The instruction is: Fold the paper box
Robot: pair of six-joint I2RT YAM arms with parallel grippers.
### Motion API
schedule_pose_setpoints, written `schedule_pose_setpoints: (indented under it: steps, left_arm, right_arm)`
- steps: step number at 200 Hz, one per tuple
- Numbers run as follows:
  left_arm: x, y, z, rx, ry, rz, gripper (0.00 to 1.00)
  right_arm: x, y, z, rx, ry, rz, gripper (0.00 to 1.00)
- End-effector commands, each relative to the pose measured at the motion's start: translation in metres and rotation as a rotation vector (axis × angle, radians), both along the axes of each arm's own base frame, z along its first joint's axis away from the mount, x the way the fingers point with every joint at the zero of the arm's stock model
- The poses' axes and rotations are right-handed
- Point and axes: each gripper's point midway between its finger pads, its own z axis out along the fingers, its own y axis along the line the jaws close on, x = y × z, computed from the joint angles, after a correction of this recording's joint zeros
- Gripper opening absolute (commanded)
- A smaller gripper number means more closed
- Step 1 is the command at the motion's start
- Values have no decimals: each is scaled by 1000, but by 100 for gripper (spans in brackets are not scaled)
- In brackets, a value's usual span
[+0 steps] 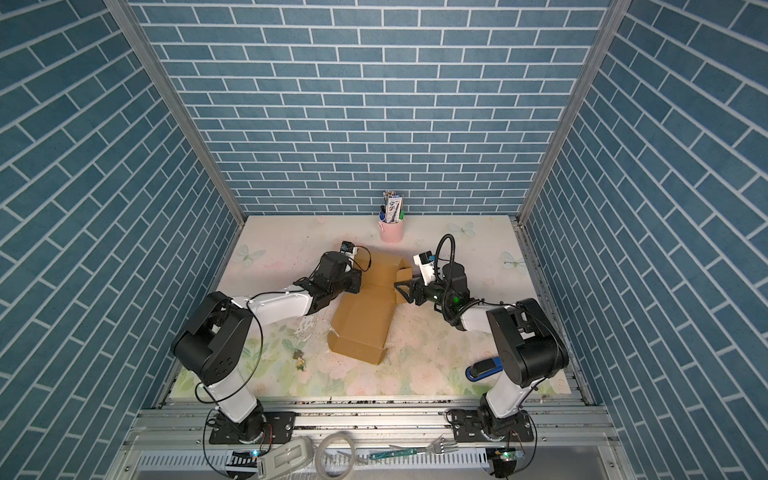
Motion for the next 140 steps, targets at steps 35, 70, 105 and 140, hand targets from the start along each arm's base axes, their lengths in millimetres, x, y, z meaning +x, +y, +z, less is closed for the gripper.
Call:
schedule_pose_setpoints:
  steps: [35,70,105,140]
  left_arm:
    - [-4,-10,6,-39,-3,-36,3]
    - [-3,-17,16,-35,34,-68,3]
    - [-2,-22,26,-28,97,-85,3]
    - [2,-23,29,-55,181,-92,3]
  right_arm:
    - [-12,12,27,28,-64,79,70]
    - [-10,12,37,28,-46,70,69]
    - [-1,6,38,15,-24,22,70]
    - [7,1,44,39,-7,-10,70]
